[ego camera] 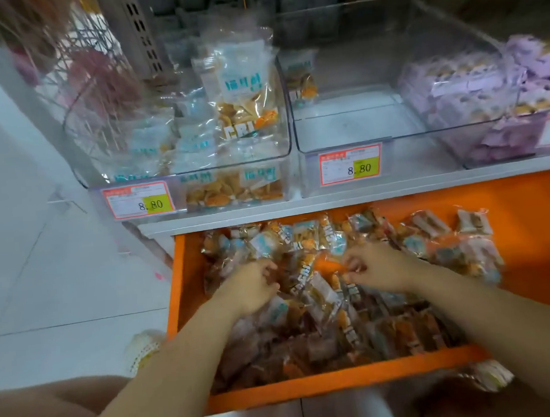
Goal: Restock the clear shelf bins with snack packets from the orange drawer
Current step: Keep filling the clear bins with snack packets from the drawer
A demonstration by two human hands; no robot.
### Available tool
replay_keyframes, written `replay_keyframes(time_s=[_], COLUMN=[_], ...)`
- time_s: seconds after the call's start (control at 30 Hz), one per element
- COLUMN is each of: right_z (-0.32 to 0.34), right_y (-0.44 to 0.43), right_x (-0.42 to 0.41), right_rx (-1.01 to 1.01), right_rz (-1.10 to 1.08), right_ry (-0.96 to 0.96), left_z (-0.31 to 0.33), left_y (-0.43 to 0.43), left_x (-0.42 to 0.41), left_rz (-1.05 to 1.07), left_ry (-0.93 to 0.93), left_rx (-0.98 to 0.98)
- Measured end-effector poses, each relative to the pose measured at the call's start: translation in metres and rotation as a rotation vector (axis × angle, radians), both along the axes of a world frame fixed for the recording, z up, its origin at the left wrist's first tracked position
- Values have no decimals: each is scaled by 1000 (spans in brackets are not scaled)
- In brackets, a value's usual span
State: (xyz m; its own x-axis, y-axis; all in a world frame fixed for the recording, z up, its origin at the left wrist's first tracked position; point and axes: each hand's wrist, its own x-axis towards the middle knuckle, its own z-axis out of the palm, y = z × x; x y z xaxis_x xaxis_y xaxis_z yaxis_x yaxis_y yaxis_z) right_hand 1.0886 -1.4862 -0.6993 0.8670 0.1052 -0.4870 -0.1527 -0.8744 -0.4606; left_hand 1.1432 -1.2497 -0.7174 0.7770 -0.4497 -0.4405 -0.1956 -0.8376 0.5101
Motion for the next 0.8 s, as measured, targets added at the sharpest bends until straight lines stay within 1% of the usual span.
replay_keyframes(time_s=[0.07,0.17,0.27,0.37,0.43,0.53,0.63,0.8], right_z=[-16,-35,-47,-63,-72,-79,-80,-73], right_y=[-2,2,12,18,20,20,23,29], right_x=[2,6,13,18,20,19,17,14], right_rx=[49,52,64,26,3,-33,-7,32], right_rz=[39,158,247,285,300,333,312,272], right_ry=[164,364,415,420,429,381,296,198], left_z=[-25,-52,-57,-61,-64,-64,-64,-68], left_y=[2,7,7,5,7,11,5,-4], left_x=[3,7,10,12,13,15,13,6], left_rz=[-65,-204,-254,-251,-211,-182,-146,-106], left_ry=[95,150,247,261,309,409,428,380], left_rx=[175,377,455,450,442,421,359,269])
